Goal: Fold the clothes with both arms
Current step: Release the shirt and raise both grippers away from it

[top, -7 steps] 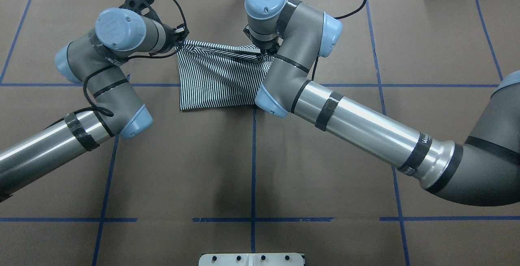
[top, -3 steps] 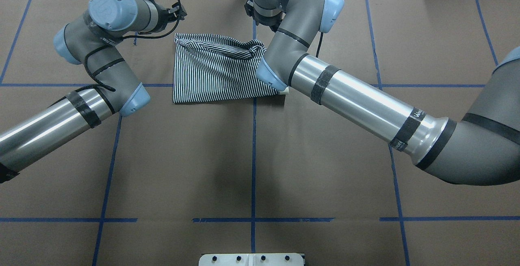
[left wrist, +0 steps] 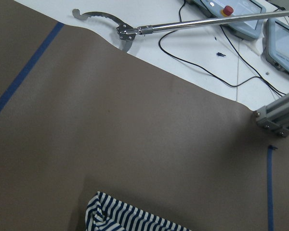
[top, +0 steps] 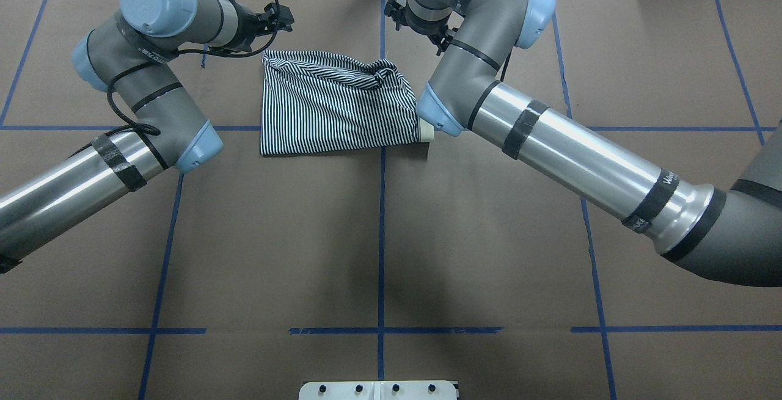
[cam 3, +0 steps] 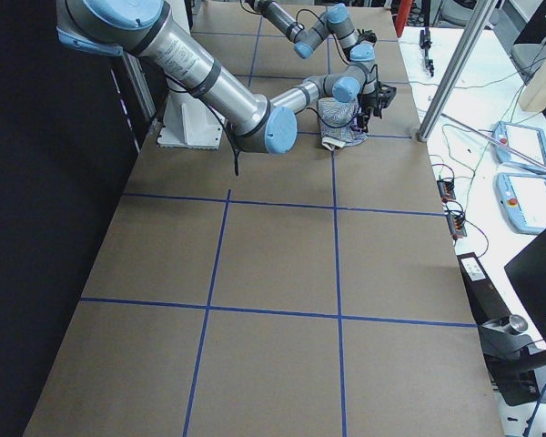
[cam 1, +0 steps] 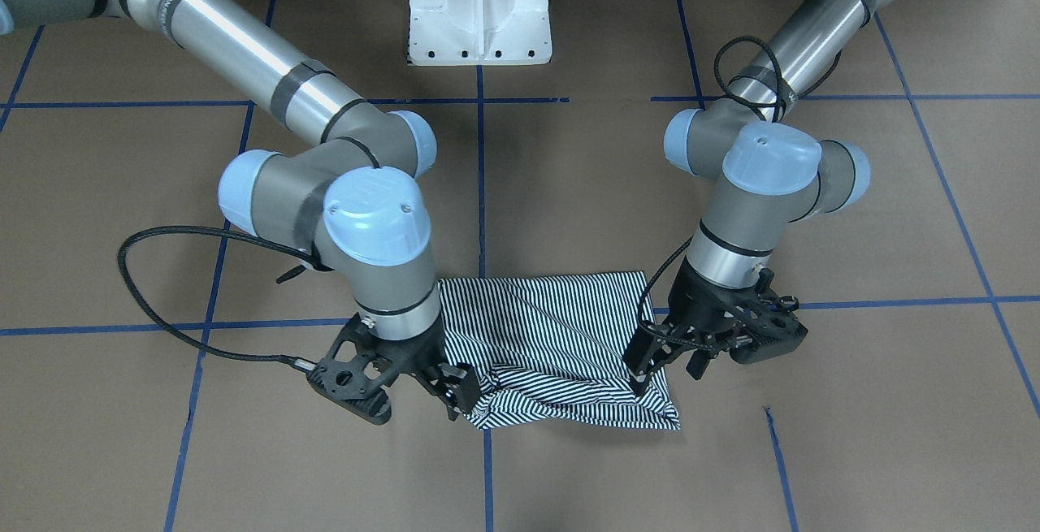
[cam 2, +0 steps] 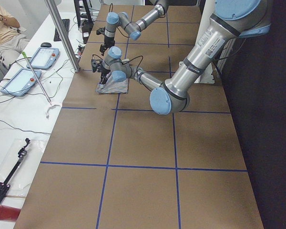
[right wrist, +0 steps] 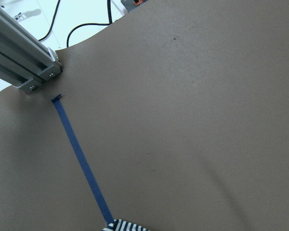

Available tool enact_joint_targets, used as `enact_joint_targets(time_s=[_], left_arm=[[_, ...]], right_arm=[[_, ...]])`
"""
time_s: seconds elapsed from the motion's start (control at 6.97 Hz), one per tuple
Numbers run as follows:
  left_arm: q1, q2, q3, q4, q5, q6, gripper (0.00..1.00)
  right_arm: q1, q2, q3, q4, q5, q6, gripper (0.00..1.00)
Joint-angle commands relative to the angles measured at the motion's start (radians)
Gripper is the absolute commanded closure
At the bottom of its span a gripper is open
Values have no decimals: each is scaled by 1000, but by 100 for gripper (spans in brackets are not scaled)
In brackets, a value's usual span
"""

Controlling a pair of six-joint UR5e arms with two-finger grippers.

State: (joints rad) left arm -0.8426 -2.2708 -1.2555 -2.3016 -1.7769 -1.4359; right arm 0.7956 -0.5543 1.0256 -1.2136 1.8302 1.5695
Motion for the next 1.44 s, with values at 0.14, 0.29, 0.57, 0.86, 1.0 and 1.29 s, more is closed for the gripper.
enact_joint_targets(time_s=[0.14,0.29,0.57,0.86,1.0,1.29], left_arm=[[39,64,-108,-9,-21,26,0],[21,173,-230,2,-51,202,0],[-163,345,-332,54,-193,623,0],[-393,463,-332,60,-342,988,0],[-509,496,-329,103,-396,1149,0],[-669,501,-405,425,-482,1380,0]], right_arm=[[5,-167,243,-1,14,-28,0],[40,-262,346,-6,73,-108,0],[175,-469,470,-1,208,-422,0],[383,-620,481,-6,366,-770,0],[498,-668,479,-51,407,-939,0],[694,-755,484,-238,501,-1446,0]])
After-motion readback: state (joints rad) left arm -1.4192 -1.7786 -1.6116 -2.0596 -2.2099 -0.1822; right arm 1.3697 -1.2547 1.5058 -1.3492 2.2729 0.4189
